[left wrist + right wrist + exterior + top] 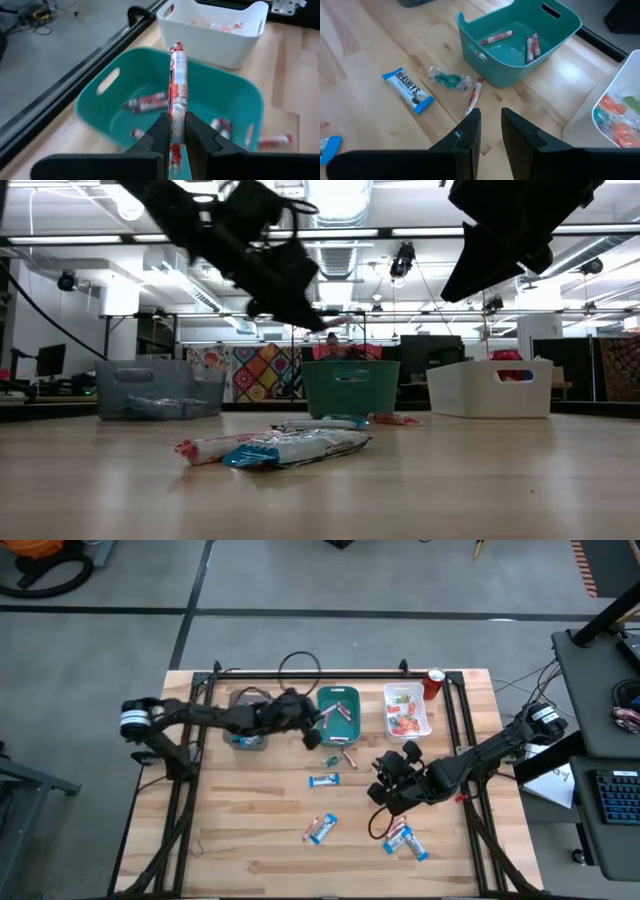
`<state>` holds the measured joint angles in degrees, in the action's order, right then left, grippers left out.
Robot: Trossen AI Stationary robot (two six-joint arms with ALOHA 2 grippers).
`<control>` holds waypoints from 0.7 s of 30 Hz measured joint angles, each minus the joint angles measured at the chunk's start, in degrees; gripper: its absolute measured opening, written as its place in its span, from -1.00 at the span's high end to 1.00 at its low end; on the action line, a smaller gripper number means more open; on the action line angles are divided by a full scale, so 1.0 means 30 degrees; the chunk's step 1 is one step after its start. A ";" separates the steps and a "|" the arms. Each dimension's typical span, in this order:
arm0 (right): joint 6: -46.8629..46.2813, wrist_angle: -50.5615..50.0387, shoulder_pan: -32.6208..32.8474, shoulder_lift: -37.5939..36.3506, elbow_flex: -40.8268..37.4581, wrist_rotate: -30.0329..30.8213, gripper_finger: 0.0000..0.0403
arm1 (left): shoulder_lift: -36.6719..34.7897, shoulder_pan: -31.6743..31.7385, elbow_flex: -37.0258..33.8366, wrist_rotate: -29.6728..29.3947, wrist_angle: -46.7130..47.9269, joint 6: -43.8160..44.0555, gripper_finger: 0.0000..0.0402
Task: Sort candy
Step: Put the red candy into the blue bin
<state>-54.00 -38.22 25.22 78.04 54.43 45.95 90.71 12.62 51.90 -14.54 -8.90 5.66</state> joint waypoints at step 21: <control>0.0000 0.0038 0.0006 0.0000 -0.0036 0.0192 0.66 | 0.5795 0.1137 0.6690 0.0064 0.5433 -0.3134 0.63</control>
<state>-54.00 -38.11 25.23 78.04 54.33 46.52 108.09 16.03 71.97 -14.35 7.40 -3.74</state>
